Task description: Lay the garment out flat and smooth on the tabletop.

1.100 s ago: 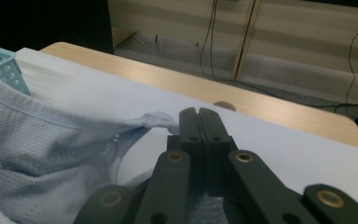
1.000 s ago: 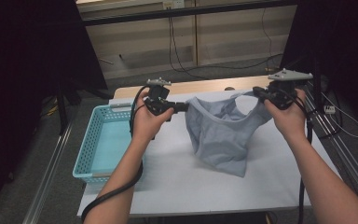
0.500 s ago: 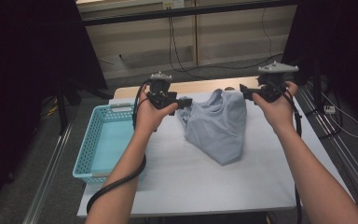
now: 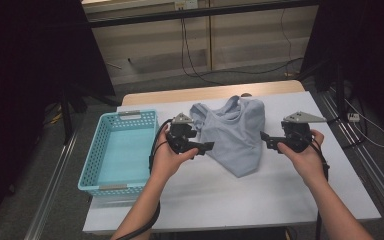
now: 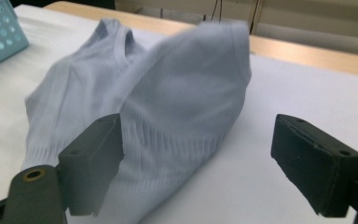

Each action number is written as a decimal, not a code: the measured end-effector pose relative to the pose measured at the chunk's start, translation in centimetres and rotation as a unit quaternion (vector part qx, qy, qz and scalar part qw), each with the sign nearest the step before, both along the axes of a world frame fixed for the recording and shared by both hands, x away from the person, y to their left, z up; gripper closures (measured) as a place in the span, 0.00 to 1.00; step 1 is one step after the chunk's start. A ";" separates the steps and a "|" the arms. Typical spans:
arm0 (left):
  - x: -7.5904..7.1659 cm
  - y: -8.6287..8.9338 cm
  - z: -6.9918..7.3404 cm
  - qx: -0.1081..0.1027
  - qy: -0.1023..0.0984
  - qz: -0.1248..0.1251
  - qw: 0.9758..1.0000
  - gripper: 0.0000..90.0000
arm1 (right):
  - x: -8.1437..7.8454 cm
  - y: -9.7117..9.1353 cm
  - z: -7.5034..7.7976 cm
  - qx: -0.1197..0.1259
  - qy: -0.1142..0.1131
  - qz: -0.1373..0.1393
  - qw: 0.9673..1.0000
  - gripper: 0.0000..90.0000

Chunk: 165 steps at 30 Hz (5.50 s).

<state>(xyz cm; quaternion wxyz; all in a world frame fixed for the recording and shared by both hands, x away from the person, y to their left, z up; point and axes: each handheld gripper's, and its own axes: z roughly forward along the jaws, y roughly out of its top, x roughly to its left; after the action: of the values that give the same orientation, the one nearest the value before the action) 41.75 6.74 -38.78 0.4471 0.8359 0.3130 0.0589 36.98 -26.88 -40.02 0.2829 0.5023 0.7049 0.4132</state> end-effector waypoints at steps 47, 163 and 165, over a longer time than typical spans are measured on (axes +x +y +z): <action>-3.0 -4.3 -6.2 0.020 -0.005 -0.070 0.997 0.28 | -5.1 -1.9 -5.9 0.005 0.025 0.004 1.000 0.10; -4.9 1.4 -3.5 -0.014 0.024 0.018 0.999 0.98 | -0.1 6.9 -7.1 -0.019 0.067 0.117 0.991 0.78; -4.9 1.6 -3.8 -0.018 0.027 0.019 0.999 0.98 | 0.1 6.7 -7.0 -0.012 0.069 0.122 0.990 0.88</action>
<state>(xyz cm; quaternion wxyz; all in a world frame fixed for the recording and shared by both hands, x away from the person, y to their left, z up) 36.80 8.33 -42.56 0.4519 0.8232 0.3414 0.0392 37.08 -20.18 -47.06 0.1870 0.4363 0.7838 0.4004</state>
